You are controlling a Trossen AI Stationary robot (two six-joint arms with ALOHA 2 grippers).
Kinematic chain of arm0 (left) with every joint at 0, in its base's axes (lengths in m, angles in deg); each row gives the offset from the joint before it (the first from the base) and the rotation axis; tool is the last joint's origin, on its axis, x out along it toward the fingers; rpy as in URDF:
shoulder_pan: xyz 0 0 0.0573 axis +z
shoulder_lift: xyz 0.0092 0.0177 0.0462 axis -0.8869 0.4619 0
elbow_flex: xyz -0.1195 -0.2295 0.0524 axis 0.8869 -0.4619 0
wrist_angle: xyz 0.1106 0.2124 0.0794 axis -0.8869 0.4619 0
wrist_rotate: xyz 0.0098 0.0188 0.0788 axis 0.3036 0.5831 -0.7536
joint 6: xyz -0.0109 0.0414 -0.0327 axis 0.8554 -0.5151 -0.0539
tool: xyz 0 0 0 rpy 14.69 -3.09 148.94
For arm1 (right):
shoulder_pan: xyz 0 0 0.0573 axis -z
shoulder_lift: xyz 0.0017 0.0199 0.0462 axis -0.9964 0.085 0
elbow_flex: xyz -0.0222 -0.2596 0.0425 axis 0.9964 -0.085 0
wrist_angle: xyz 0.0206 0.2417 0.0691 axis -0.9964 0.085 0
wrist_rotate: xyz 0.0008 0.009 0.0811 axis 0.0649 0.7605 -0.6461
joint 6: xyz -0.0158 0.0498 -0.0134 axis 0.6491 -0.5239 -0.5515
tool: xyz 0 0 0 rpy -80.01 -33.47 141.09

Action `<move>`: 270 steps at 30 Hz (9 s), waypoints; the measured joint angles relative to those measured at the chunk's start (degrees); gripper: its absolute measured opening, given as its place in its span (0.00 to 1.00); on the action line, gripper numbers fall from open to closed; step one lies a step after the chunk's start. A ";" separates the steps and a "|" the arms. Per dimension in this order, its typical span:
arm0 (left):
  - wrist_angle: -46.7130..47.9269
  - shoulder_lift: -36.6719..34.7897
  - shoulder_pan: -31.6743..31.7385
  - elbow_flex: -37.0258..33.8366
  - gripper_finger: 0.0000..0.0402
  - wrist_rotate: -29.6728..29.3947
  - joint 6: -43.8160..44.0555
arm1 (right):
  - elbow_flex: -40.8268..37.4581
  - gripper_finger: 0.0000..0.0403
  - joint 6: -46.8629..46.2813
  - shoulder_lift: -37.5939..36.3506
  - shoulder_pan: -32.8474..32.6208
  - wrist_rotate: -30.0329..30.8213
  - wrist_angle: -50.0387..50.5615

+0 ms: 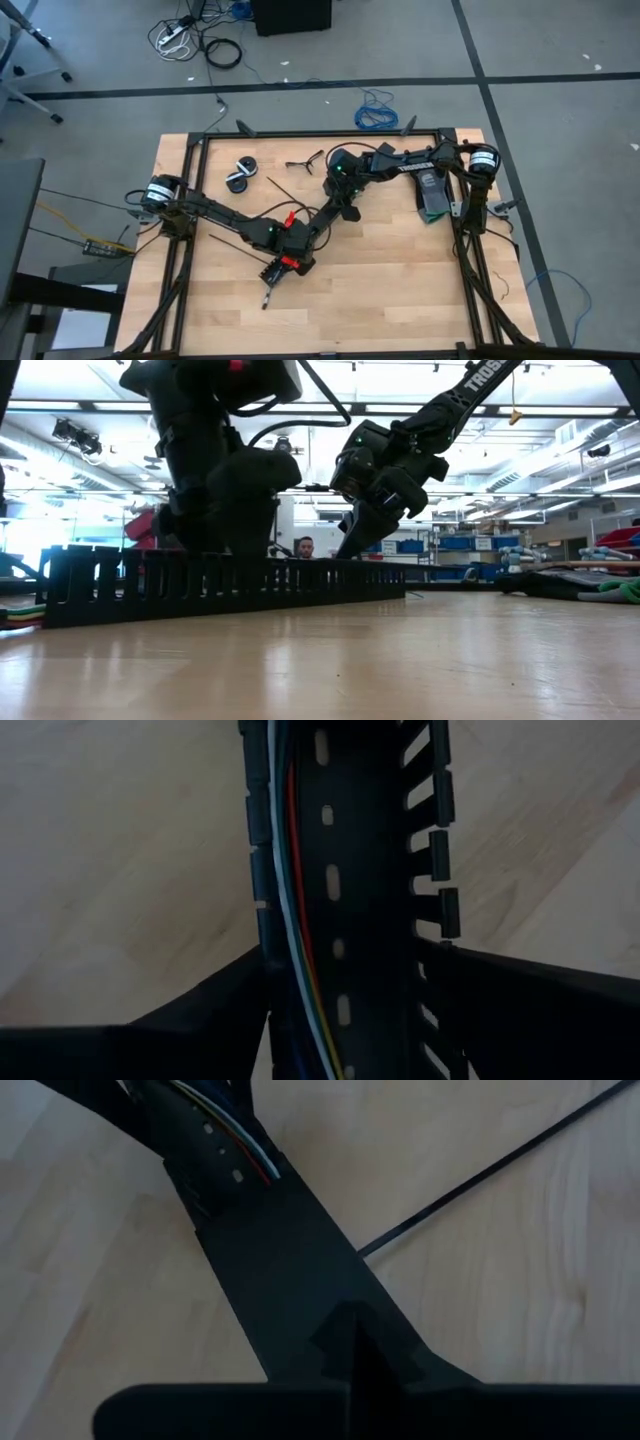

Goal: Ziptie cables
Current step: Insert the black cover of the black cable duct

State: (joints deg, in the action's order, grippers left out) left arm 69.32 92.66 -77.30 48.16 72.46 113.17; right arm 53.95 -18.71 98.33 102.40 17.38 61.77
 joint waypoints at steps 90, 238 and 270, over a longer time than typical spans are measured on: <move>-13.79 3.93 6.19 0.08 0.64 -5.84 -17.14 | -0.09 0.00 -4.31 0.20 -7.42 -1.97 -4.05; -9.50 3.80 7.91 0.08 0.61 -2.59 -14.64 | 2.45 0.00 3.24 -0.28 3.59 -9.04 7.00; -9.59 3.85 8.86 0.06 0.61 -1.99 -16.52 | 0.19 0.00 -2.49 2.61 -2.25 -1.93 -2.32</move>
State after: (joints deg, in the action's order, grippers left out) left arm 59.72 96.50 -68.45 48.21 70.47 96.65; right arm 54.13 -21.20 100.94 100.15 15.46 59.45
